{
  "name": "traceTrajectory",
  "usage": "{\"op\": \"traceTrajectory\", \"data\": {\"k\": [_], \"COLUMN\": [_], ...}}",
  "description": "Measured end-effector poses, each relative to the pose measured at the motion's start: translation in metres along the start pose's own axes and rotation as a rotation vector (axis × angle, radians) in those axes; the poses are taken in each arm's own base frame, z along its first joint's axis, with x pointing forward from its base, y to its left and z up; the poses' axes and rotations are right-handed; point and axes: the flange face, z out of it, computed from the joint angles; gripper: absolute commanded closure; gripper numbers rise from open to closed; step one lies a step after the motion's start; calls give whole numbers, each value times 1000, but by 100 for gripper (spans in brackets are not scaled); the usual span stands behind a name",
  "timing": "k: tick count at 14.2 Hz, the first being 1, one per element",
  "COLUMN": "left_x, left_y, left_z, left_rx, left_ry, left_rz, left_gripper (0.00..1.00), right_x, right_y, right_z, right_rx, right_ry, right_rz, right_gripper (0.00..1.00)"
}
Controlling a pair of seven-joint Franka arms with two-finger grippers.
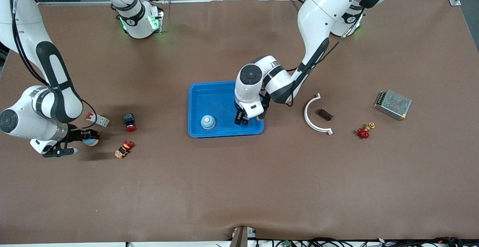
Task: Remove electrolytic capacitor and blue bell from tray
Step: 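Grasp the second capacitor with the left gripper while the right gripper holds the bell, then lift the capacitor with the left gripper while the right gripper sets the bell down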
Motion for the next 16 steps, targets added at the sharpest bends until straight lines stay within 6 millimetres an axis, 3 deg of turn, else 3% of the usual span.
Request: {"op": "traceTrajectory", "data": {"k": [5, 6, 7, 8, 9, 13, 16], "left_x": [6, 6, 6, 6, 6, 7, 12], "left_y": [3, 2, 2, 2, 2, 7, 14], "left_z": [10, 14, 18, 19, 19, 11, -20], "left_rx": [-8, -8, -8, -8, -11, -21, -1], "left_ry": [-2, -5, -7, -8, -9, 17, 71], "left_rz": [-9, -9, -10, -10, -9, 15, 45], "left_gripper": [32, 41, 61, 86, 100, 100, 100], "right_x": [-2, -2, -2, -2, -2, -1, 6], "right_y": [1, 1, 1, 1, 1, 1, -3], "right_z": [11, 11, 11, 11, 11, 11, -3], "right_rx": [3, 3, 3, 3, 4, 5, 8], "right_ry": [-8, -7, -7, -7, -7, -6, 2], "right_rz": [4, 4, 4, 4, 5, 5, -3], "right_gripper": [100, 100, 100, 70, 1, 0, 0]}}
